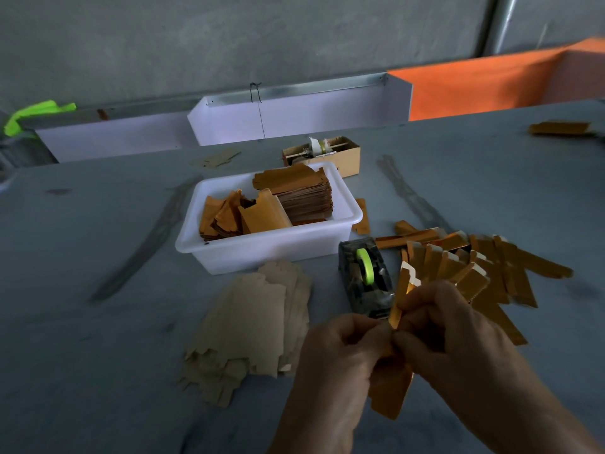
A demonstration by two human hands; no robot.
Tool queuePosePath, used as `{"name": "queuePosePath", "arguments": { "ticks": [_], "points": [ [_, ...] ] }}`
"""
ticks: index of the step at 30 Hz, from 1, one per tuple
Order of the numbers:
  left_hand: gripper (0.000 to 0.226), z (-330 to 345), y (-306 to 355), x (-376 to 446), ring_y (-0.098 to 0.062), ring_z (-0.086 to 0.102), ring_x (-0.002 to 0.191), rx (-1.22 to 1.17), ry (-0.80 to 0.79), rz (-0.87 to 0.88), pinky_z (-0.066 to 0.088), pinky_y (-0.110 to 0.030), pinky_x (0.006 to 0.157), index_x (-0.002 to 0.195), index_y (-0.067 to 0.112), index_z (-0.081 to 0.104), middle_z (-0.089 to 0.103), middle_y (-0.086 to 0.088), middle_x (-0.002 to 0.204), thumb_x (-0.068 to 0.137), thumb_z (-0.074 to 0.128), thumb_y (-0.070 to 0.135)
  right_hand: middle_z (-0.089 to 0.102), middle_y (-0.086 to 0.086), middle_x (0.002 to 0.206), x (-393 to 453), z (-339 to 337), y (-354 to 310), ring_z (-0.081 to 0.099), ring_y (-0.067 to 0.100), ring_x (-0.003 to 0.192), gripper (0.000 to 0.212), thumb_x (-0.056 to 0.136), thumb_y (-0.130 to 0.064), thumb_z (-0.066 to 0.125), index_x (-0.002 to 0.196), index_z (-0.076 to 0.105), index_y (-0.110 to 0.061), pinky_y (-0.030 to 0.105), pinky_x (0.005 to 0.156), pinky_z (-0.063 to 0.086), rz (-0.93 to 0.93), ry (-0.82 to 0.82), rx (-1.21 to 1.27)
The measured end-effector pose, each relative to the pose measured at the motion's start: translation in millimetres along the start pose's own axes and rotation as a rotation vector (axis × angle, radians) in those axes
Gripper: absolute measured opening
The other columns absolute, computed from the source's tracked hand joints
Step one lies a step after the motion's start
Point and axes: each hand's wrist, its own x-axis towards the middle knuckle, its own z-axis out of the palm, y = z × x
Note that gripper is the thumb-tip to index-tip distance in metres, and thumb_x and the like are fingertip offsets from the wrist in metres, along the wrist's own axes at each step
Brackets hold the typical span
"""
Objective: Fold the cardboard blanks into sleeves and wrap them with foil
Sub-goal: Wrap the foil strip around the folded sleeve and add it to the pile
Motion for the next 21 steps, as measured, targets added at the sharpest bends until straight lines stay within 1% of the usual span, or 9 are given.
{"name": "queuePosePath", "arguments": {
  "ticks": [2, 4, 7, 9, 13, 15, 16, 19, 21],
  "points": [
    [0.012, 2.1, -1.7, 0.8, -0.027, 0.072, 0.077, -0.004, 0.048, 0.027, 0.06, -0.038, 0.075, 0.077, 0.01, 0.071, 0.073, -0.012, 0.078, 0.087, 0.065, 0.014, 0.063, -0.002, 0.064, -0.2, -0.2, -3.3, 0.061, -0.004, 0.07, 0.03, 0.079, -0.018, 0.07, 0.084, 0.043, -0.032, 0.013, 0.062, 0.05, 0.002, 0.0, -0.041],
    [0.014, 6.5, -4.8, 2.1, -0.027, 0.072, 0.072, 0.021, 0.109, 0.072, 0.06, -0.039, 0.072, 0.073, 0.013, 0.071, 0.072, -0.011, 0.073, 0.086, 0.066, 0.012, 0.062, -0.003, 0.068, -1.9, -0.8, -7.7, 0.063, 0.003, 0.068, 0.028, 0.083, -0.022, 0.065, 0.086, 0.04, -0.033, 0.018, 0.063, 0.053, 0.021, 0.004, -0.101],
    [0.02, 13.4, -13.1, 0.7, -0.014, 0.071, 0.067, 0.158, 0.242, 0.2, 0.059, -0.033, 0.068, 0.067, 0.023, 0.069, 0.072, -0.002, 0.069, 0.086, 0.067, 0.016, 0.06, -0.007, 0.073, -5.0, -0.1, -15.0, 0.06, 0.005, 0.064, 0.023, 0.088, -0.035, 0.055, 0.093, 0.032, -0.033, 0.02, 0.059, 0.052, 0.038, 0.035, -0.263],
    [0.015, 17.1, -18.7, -2.8, -0.008, 0.068, 0.068, 0.277, 0.305, 0.327, 0.056, -0.024, 0.064, 0.073, 0.027, 0.067, 0.071, 0.0, 0.074, 0.086, 0.066, 0.019, 0.058, -0.01, 0.073, -5.6, 2.0, -18.1, 0.058, 0.003, 0.064, 0.028, 0.086, -0.042, 0.053, 0.091, 0.027, -0.034, 0.021, 0.058, 0.051, 0.043, 0.06, -0.331],
    [0.013, 14.9, -26.5, -3.4, -0.01, 0.068, 0.065, 0.244, 0.415, 0.46, 0.056, -0.026, 0.059, 0.076, 0.023, 0.066, 0.07, -0.006, 0.076, 0.085, 0.067, 0.013, 0.048, -0.012, 0.058, -2.9, 2.8, -19.5, 0.048, -0.001, 0.051, 0.04, 0.074, -0.064, 0.054, 0.084, 0.027, -0.035, 0.017, 0.045, 0.036, 0.097, 0.063, -0.392],
    [0.01, 13.1, -24.8, -3.4, -0.008, 0.068, 0.062, 0.229, 0.434, 0.488, 0.054, -0.02, 0.055, 0.078, 0.021, 0.067, 0.069, -0.007, 0.073, 0.084, 0.068, 0.014, 0.05, -0.011, 0.053, -2.1, 1.9, -12.5, 0.05, 0.002, 0.047, 0.046, 0.06, -0.072, 0.049, 0.08, 0.037, -0.032, 0.015, 0.042, 0.034, 0.101, 0.078, -0.303],
    [0.007, 12.5, -23.8, -4.0, -0.006, 0.067, 0.062, 0.247, 0.425, 0.496, 0.051, -0.015, 0.053, 0.078, 0.02, 0.067, 0.069, -0.007, 0.073, 0.084, 0.068, 0.015, 0.054, -0.01, 0.055, -1.9, 2.3, -8.6, 0.055, 0.005, 0.05, 0.047, 0.056, -0.071, 0.048, 0.08, 0.044, -0.031, 0.015, 0.042, 0.039, 0.103, 0.062, -0.181],
    [0.005, 11.7, -22.1, -5.4, -0.004, 0.066, 0.065, 0.285, 0.366, 0.451, 0.049, -0.011, 0.053, 0.082, 0.021, 0.07, 0.069, -0.004, 0.075, 0.085, 0.068, 0.018, 0.065, 0.0, 0.068, -0.9, 9.2, -0.6, 0.064, 0.008, 0.068, 0.045, 0.056, -0.059, 0.057, 0.082, 0.06, -0.022, 0.023, 0.06, 0.054, 0.186, -0.066, 0.222],
    [0.01, 8.5, -21.8, -4.7, -0.008, 0.067, 0.071, 0.278, 0.321, 0.364, 0.054, -0.018, 0.06, 0.092, 0.032, 0.068, 0.068, -0.002, 0.078, 0.086, 0.066, 0.024, 0.065, 0.006, 0.071, -0.3, 14.5, 3.9, 0.063, 0.017, 0.069, 0.031, 0.065, -0.045, 0.063, 0.08, 0.063, -0.017, 0.034, 0.068, 0.054, 0.249, -0.122, 0.335]
  ]
}}
